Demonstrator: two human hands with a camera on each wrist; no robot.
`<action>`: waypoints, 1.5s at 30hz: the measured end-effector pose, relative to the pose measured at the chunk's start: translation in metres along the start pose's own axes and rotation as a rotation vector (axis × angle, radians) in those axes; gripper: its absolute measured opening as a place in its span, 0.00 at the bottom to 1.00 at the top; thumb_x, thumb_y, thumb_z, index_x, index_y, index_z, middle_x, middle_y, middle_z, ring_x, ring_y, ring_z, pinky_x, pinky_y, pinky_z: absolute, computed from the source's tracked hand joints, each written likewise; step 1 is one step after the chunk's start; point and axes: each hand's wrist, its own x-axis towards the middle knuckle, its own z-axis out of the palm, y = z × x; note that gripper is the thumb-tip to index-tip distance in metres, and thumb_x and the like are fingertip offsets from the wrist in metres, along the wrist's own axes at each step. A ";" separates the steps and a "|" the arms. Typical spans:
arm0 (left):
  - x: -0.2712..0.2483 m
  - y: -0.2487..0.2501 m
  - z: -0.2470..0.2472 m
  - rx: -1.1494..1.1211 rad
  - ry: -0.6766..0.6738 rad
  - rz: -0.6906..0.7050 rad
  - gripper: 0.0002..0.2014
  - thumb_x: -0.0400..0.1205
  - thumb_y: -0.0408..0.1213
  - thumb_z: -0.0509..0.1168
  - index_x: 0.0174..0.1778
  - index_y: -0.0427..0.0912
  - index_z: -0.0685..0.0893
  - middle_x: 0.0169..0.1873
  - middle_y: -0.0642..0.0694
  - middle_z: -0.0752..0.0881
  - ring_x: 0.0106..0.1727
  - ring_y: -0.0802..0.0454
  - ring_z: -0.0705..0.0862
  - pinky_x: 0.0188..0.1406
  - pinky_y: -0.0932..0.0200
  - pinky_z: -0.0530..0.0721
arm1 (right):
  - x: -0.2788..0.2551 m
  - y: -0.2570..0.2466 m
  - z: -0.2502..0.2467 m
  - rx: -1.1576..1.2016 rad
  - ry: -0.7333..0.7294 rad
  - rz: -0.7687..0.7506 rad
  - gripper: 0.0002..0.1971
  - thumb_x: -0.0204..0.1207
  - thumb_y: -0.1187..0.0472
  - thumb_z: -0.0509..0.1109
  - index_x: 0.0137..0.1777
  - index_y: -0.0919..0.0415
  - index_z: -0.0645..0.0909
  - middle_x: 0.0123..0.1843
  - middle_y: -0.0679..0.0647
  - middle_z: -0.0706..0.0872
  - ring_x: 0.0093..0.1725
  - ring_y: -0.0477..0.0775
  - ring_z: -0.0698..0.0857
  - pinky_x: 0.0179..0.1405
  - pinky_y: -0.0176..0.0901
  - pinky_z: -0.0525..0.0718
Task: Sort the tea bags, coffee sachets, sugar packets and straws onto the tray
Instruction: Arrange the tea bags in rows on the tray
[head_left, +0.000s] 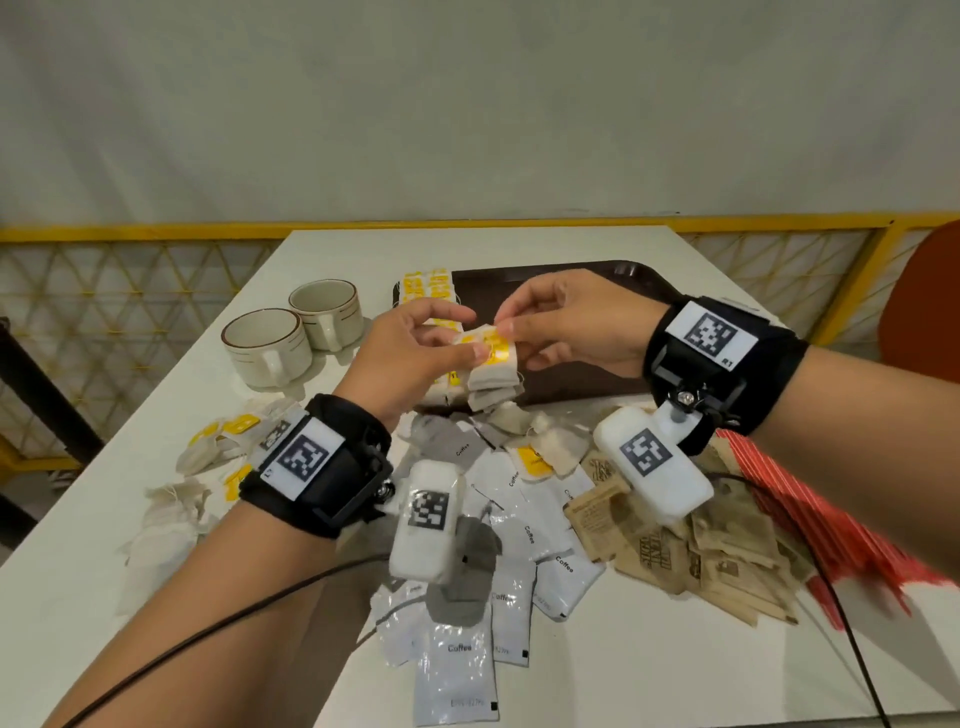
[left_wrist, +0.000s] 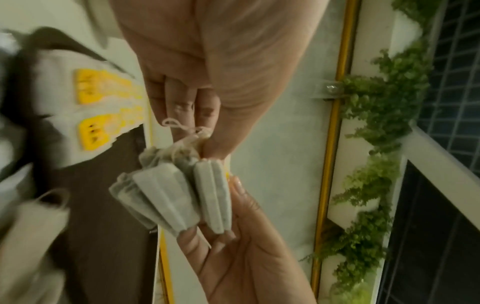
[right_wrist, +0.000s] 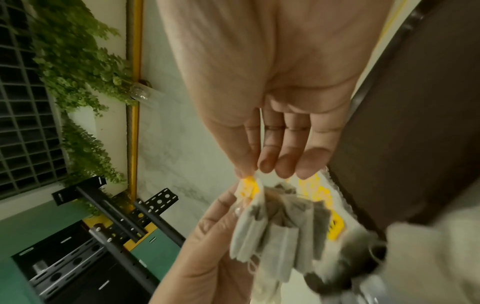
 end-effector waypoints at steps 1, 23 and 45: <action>0.010 0.006 -0.002 0.029 0.012 0.022 0.14 0.69 0.28 0.78 0.46 0.45 0.86 0.30 0.45 0.84 0.34 0.51 0.81 0.45 0.59 0.83 | 0.006 -0.003 -0.004 -0.012 0.034 0.001 0.02 0.77 0.66 0.72 0.48 0.60 0.84 0.41 0.55 0.87 0.40 0.51 0.85 0.42 0.42 0.87; 0.273 -0.019 -0.011 0.472 -0.195 -0.215 0.11 0.71 0.22 0.75 0.39 0.38 0.80 0.29 0.40 0.83 0.28 0.47 0.85 0.48 0.45 0.89 | 0.215 0.030 -0.066 -0.223 0.239 0.090 0.08 0.72 0.69 0.75 0.44 0.62 0.78 0.34 0.55 0.80 0.31 0.50 0.82 0.36 0.48 0.89; 0.318 -0.047 -0.024 0.794 -0.306 -0.249 0.07 0.80 0.29 0.68 0.52 0.35 0.88 0.32 0.49 0.87 0.27 0.64 0.85 0.33 0.68 0.84 | 0.250 0.061 -0.079 -0.227 0.197 0.178 0.14 0.71 0.80 0.67 0.34 0.60 0.80 0.38 0.58 0.84 0.40 0.56 0.85 0.52 0.57 0.88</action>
